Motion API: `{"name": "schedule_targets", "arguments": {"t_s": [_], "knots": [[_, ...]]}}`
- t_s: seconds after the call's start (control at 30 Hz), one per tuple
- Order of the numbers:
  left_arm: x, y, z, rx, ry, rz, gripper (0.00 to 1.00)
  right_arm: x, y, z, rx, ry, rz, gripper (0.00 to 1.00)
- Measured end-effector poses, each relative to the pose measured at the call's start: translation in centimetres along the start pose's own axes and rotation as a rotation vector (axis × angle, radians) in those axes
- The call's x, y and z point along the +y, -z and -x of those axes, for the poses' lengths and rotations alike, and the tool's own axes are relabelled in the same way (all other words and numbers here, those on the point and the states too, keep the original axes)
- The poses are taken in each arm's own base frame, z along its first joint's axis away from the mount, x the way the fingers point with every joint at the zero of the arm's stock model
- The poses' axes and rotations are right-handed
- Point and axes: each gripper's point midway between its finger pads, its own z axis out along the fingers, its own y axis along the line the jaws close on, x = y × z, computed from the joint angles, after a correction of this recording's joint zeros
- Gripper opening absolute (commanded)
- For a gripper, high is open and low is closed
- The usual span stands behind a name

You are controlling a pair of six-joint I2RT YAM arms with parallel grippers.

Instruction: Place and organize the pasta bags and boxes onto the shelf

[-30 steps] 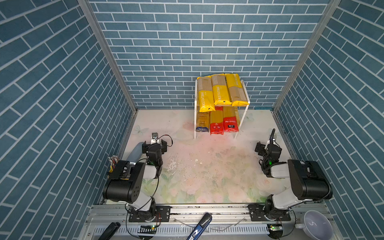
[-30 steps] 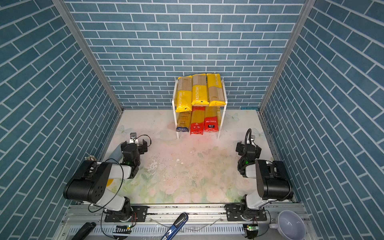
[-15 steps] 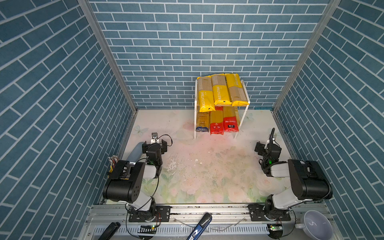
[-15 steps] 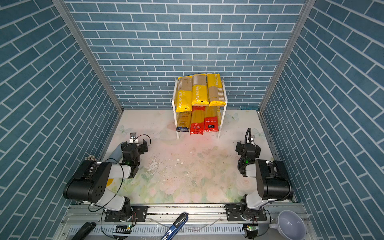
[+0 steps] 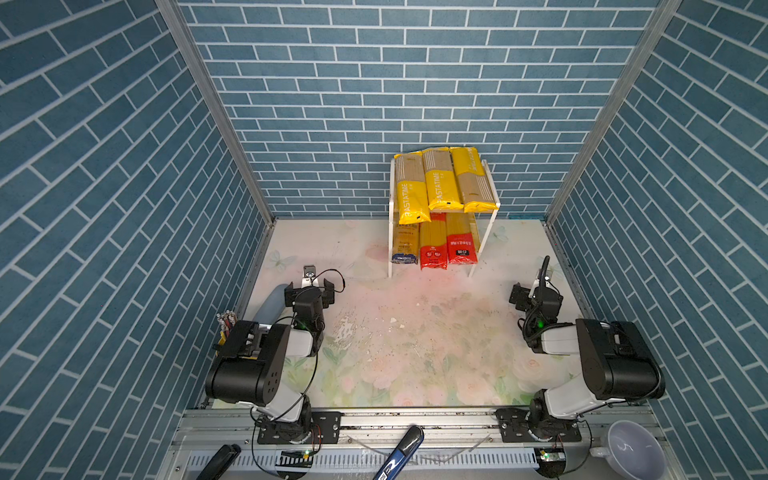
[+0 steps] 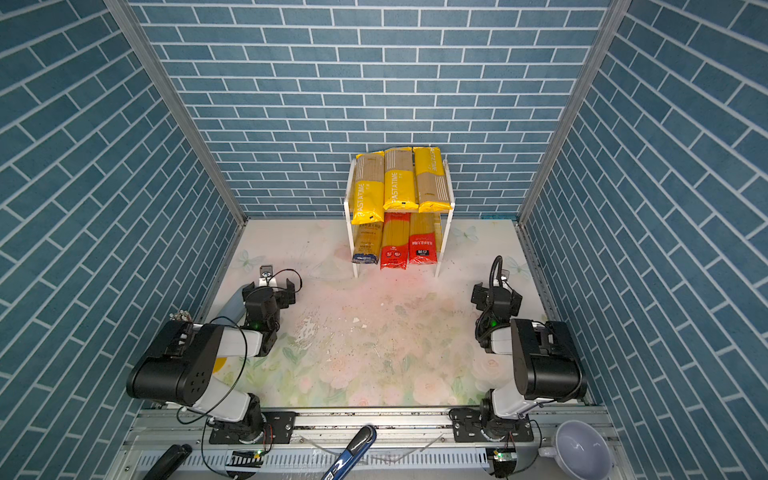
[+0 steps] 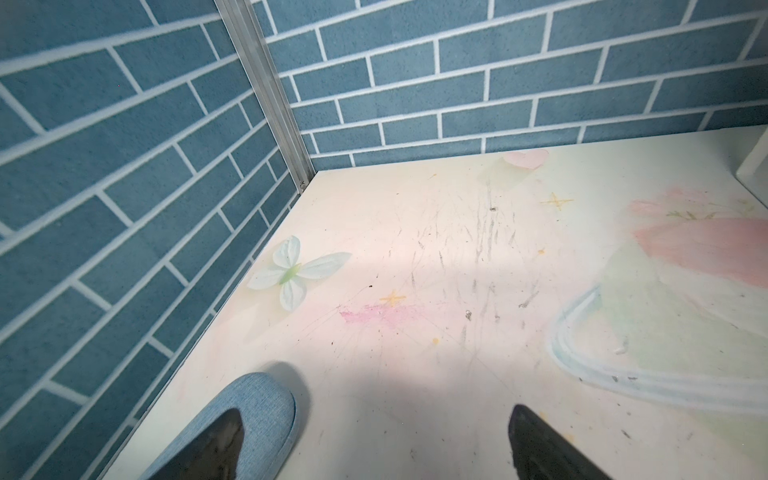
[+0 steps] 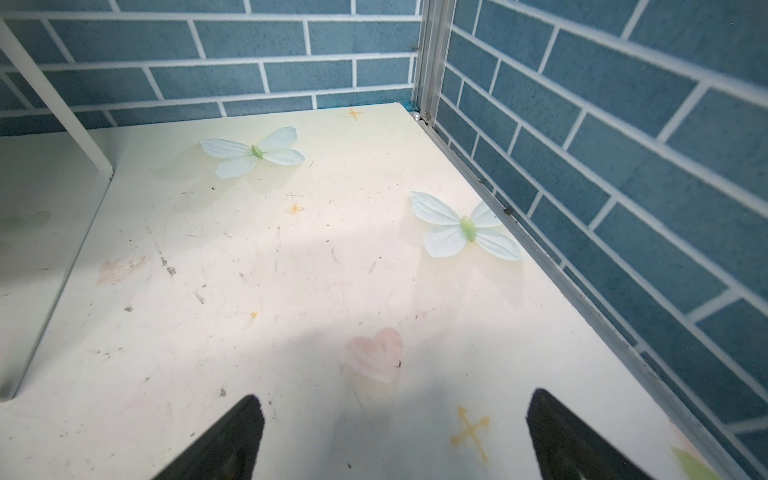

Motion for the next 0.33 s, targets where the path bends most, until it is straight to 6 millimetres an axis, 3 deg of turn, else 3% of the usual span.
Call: {"name": "schedule_targets", "arguments": {"t_s": [0.33], "knots": [[-1.1, 0.0, 0.1, -0.005, -0.013, -0.066, 1.0, 0.0, 0.0, 0.0, 0.0, 0.0, 0.0, 0.99]]}}
